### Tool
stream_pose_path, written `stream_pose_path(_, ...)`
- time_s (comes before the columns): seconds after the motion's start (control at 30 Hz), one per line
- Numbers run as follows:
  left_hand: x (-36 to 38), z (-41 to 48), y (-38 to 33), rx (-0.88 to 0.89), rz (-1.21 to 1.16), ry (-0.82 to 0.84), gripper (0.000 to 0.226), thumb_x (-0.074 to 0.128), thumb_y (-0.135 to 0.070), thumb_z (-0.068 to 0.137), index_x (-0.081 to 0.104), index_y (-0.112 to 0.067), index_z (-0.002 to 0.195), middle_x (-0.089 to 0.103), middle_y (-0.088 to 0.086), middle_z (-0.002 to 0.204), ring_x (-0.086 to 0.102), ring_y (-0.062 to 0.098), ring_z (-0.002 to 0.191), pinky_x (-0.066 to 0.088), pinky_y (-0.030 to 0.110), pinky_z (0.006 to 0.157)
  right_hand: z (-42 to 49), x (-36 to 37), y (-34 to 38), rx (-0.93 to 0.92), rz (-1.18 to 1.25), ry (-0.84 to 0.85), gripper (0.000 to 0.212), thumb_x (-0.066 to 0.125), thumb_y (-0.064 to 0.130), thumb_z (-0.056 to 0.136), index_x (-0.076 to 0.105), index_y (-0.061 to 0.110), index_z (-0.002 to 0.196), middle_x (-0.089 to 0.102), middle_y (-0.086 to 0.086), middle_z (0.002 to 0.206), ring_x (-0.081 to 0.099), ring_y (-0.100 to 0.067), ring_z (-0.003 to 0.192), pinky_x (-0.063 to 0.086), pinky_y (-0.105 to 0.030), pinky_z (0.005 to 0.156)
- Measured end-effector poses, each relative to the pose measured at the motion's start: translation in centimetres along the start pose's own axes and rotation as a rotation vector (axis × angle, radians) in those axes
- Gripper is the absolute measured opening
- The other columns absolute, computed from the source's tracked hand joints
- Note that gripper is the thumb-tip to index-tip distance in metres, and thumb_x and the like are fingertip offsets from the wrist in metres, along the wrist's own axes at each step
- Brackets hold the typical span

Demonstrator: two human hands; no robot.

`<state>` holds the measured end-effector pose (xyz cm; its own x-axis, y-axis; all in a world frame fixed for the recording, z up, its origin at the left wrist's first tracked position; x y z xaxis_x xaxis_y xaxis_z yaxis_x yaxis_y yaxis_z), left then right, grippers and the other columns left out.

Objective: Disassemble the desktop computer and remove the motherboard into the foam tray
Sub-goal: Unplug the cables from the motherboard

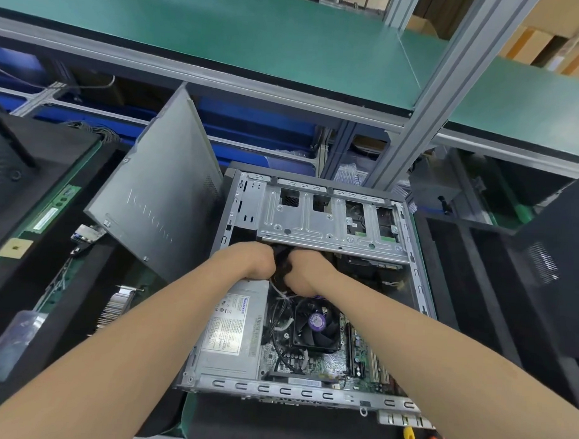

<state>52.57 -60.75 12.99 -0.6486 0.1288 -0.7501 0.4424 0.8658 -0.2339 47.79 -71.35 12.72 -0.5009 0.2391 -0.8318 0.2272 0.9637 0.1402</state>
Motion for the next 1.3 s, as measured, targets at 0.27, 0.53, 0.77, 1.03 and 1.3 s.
stream_pose_path(0.27, -0.8, -2.4, -2.2, 0.358, -0.199, -0.014, 0.029, 0.038, -0.027, 0.105, 0.058, -0.030, 0.126, 0.065, -0.004, 0.121, 0.057, 0.007, 0.092, 0.040, 0.027, 0.074, -4.9, -0.1, -4.5, -0.243, 0.019, -0.308, 0.013, 0.056, 0.028, 0.100, 0.058, 0.015, 0.099, 0.058, -0.007, 0.104, 0.053, -0.026, 0.095, 0.046, -0.037, 0.084)
stream_pose_path(0.53, 1.9, -4.5, -6.5, 0.629, 0.434, -0.461, 0.050, 0.059, -0.051, 0.090, 0.048, -0.029, 0.133, 0.044, 0.003, 0.119, 0.050, 0.025, 0.106, 0.035, 0.035, 0.078, -10.2, 0.7, -6.3, -0.547, -0.030, 0.050, 0.005, 0.070, 0.027, 0.088, 0.070, 0.024, 0.084, 0.061, 0.012, 0.070, 0.055, -0.005, 0.066, 0.039, -0.015, 0.060)
stream_pose_path(0.77, 3.6, -2.9, -7.0, 0.592, 0.443, -0.134, 0.067, 0.043, -0.064, 0.100, 0.004, -0.059, 0.155, 0.018, 0.000, 0.170, 0.025, 0.024, 0.153, 0.025, 0.050, 0.121, -10.4, 2.5, -7.6, -0.604, -0.266, 0.321, 0.026, 0.075, 0.034, 0.087, 0.077, 0.031, 0.113, 0.054, 0.019, 0.068, 0.052, -0.009, 0.073, 0.045, -0.027, 0.065)
stream_pose_path(1.03, 3.7, -2.0, -7.7, 0.528, 0.418, -0.046, 0.085, 0.049, -0.076, 0.090, -0.005, -0.062, 0.154, 0.017, -0.004, 0.171, 0.034, 0.023, 0.151, 0.029, 0.048, 0.116, -11.0, 7.3, -7.5, -0.514, -0.634, 0.242, 0.025, 0.048, 0.020, 0.103, 0.067, 0.003, 0.103, 0.065, -0.013, 0.087, 0.061, -0.032, 0.073, 0.053, -0.040, 0.066)
stream_pose_path(1.3, 4.7, -0.6, -8.4, 0.477, 0.373, 0.044, 0.078, 0.046, -0.077, 0.091, -0.001, -0.065, 0.152, 0.005, -0.003, 0.173, 0.018, 0.027, 0.157, 0.012, 0.054, 0.123, -10.6, 8.2, -8.0, -0.475, -0.695, 0.324, 0.019, 0.048, 0.012, 0.103, 0.066, 0.005, 0.104, 0.069, -0.016, 0.097, 0.069, -0.036, 0.087, 0.047, -0.040, 0.065)
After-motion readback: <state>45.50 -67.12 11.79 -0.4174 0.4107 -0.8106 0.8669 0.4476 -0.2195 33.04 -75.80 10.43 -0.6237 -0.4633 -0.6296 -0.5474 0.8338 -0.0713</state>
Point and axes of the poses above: each hand's wrist, its own z-axis towards the middle knuckle, its own x-axis out of the palm, y = z × x, the point moved 4 cm from there along z, towards the middle knuckle
